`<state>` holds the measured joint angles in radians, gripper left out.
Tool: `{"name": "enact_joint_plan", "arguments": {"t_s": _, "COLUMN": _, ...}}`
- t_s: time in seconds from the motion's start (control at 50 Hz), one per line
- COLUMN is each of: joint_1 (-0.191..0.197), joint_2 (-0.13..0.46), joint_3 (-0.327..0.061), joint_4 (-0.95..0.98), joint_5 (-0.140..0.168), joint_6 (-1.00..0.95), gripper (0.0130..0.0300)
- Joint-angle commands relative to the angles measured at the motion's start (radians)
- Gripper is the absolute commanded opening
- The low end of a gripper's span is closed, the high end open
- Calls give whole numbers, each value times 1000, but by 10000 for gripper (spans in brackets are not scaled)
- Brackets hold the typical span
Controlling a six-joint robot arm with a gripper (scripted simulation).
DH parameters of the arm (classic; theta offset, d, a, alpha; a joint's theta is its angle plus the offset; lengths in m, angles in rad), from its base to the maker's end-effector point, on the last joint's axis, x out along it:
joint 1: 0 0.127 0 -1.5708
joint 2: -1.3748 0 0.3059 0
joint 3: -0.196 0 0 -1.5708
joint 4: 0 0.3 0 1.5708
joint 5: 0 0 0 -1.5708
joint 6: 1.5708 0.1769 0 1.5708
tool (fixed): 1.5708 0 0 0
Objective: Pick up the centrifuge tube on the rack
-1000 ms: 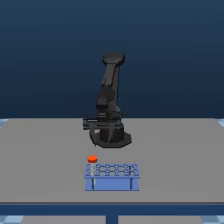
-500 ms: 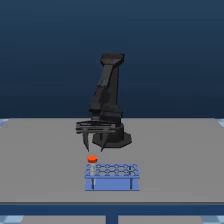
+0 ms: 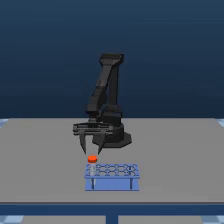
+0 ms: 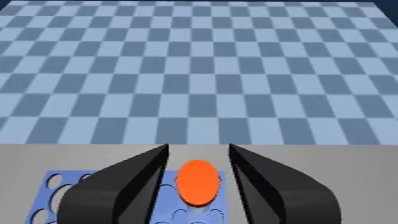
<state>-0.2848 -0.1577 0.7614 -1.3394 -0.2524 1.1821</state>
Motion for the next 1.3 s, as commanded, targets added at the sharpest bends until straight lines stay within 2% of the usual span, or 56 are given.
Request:
{"name": "enact_joint_plan", "arguments": {"t_s": 0.02, "joint_1": -2, "joint_2": 3, "joint_3": -2, "joint_4": 2, "joint_5": 0, "joint_6": 2, "gripper": 300}}
{"name": "enact_joint_plan", "arguments": {"t_s": 0.7, "joint_1": 1, "joint_2": 19, "joint_3": 25, "joint_4": 169, "joint_5": -14, "joint_6": -170, "gripper": 300}}
{"name": "enact_joint_plan", "arguments": {"t_s": 1.3, "joint_1": 1, "joint_2": 77, "joint_3": 59, "joint_4": 434, "joint_5": -61, "joint_6": -446, "gripper": 300}}
